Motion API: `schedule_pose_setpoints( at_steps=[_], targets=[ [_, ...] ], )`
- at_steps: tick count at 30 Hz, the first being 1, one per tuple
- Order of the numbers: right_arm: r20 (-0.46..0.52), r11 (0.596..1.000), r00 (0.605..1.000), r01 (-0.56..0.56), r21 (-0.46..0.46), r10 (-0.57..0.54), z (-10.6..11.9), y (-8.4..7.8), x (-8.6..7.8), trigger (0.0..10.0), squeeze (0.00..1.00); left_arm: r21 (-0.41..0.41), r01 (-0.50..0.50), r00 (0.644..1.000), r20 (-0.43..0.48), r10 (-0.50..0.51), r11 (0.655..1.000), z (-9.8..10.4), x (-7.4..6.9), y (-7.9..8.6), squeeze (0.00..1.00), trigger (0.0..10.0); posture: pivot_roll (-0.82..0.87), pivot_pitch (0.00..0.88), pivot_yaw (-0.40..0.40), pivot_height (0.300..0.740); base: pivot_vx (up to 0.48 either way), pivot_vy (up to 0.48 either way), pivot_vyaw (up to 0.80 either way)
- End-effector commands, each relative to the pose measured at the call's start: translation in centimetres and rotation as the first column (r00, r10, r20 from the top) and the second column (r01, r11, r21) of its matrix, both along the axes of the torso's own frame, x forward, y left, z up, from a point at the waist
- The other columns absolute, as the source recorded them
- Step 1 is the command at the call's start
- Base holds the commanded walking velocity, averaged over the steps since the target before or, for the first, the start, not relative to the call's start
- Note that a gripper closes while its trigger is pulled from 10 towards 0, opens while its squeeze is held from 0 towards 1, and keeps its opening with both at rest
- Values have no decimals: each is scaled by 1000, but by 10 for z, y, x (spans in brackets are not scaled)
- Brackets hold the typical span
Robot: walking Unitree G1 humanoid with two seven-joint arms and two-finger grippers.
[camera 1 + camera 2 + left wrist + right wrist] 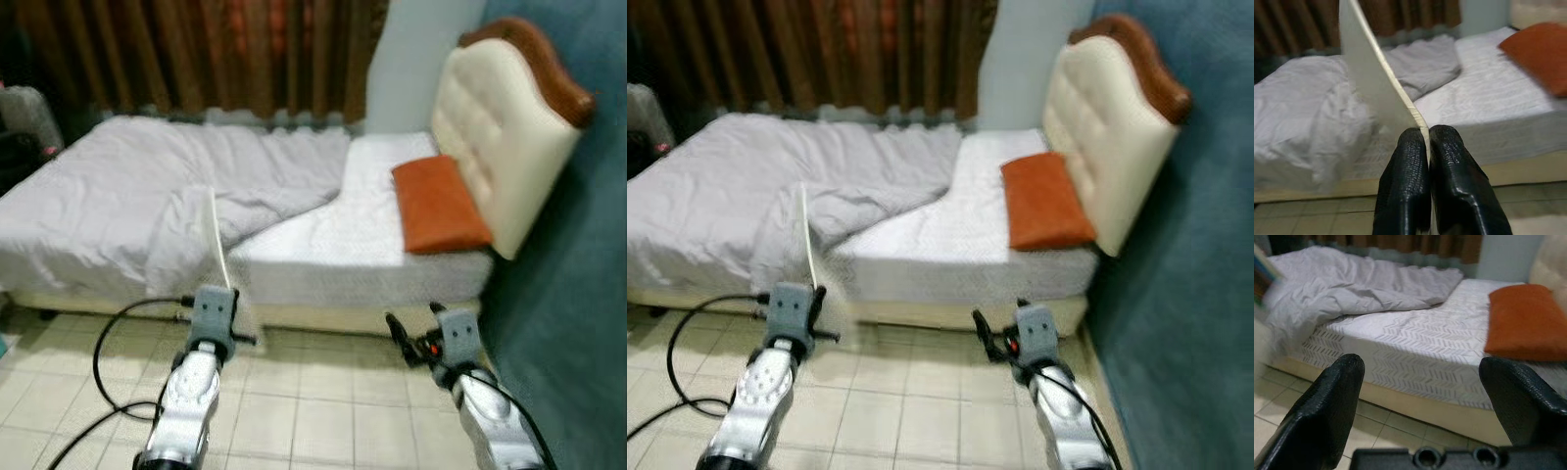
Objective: Clean up the room
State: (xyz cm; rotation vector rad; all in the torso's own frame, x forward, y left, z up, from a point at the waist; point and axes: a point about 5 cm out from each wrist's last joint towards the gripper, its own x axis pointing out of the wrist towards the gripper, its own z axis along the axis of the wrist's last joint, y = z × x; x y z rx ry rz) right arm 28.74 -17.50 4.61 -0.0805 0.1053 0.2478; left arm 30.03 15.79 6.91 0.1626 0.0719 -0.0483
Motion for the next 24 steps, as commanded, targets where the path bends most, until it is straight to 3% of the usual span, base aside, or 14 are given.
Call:
schedule_pose_setpoints(
  at_steps=[1, 24],
  targets=[
    [9, 1000, 1000, -12, 9, 12, 2, 5, 2, 10000, 0, 2, -1, 998, 58, 1, 1000, 15, 8, 3, 0, 10000, 17, 0, 15, 740, 480, 0, 0],
    [-4, 1000, 1000, -19, 1, 19, -2, 4, 0, 10000, 0, -5, 20, 999, 43, -20, 1000, 12, 10, 4, 0, 10000, 14, 0, 18, 740, 480, 0, 0]
  ],
)
